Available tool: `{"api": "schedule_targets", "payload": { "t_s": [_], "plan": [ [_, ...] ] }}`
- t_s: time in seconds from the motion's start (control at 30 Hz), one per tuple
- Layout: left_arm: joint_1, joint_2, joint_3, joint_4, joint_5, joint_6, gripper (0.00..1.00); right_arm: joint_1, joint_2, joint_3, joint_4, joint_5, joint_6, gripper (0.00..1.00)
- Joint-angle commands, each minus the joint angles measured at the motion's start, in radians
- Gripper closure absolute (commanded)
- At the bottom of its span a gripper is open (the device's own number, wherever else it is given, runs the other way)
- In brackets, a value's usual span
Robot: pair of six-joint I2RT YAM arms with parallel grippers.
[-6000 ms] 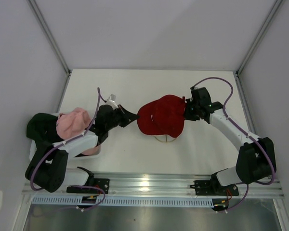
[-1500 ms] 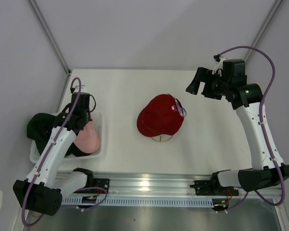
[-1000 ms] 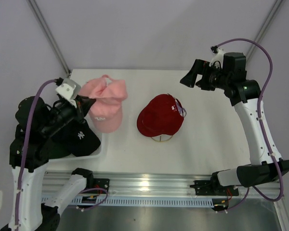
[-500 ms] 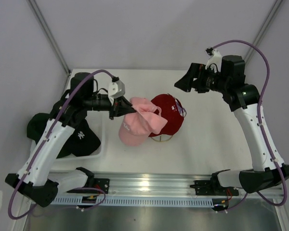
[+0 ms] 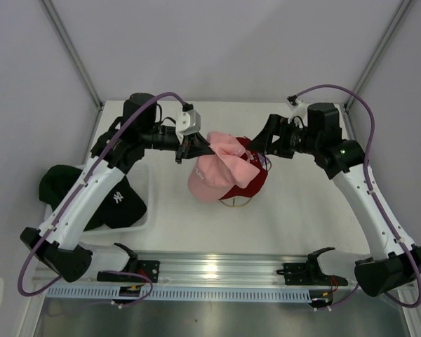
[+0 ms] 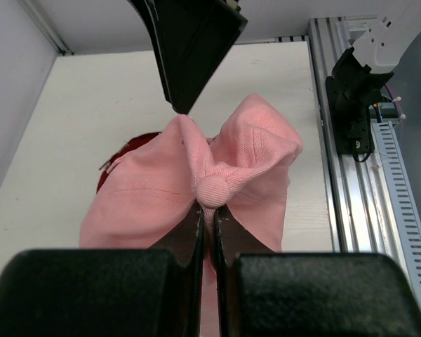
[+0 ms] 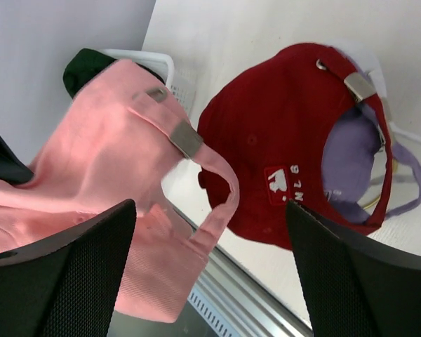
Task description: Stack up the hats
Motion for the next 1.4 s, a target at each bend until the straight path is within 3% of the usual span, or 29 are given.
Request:
{"api": "schedule_targets", "payload": {
  "t_s": [0.0, 0.33, 0.6, 0.63, 0.73, 0.83, 0.9, 1.17, 1.37],
  "plan": [
    [-0.015, -0.013, 0.082, 0.088, 0.053, 0.020, 0.99, 0.006, -0.053, -0.029, 0.032, -0.015, 0.058, 0.10],
    [-0.033, -0.005, 0.071, 0.094, 0.033, 0.005, 0.99, 0.023, -0.104, -0.102, 0.157, -0.085, 0.182, 0.15],
    [-0.044, -0.021, 0.042, 0.164, -0.013, -0.043, 0.99, 0.097, -0.041, -0.095, 0.158, -0.052, 0.182, 0.31],
    [-0.044, -0.021, 0.043, 0.164, -0.017, -0.043, 0.99, 0.097, -0.041, -0.095, 0.153, -0.049, 0.181, 0.40],
    [-0.044, -0.021, 0.042, 0.164, -0.033, -0.044, 0.99, 0.097, -0.046, -0.088, 0.147, -0.041, 0.174, 0.54],
    [-0.044, -0.022, 0.040, 0.154, -0.022, -0.043, 0.99, 0.097, -0.046, -0.066, 0.142, -0.027, 0.162, 0.87],
    [-0.044, -0.024, 0.031, 0.131, -0.024, -0.038, 0.99, 0.097, -0.044, -0.030, 0.132, 0.016, 0.145, 1.00],
    [-0.044, -0.002, 0.047, -0.035, -0.120, -0.039, 0.96, 0.063, 0.022, 0.173, 0.056, 0.178, 0.032, 1.00],
    [-0.046, -0.034, -0.004, 0.003, -0.100, -0.099, 0.99, -0.050, 0.054, 0.193, 0.105, 0.077, 0.062, 1.00]
  ]
}}
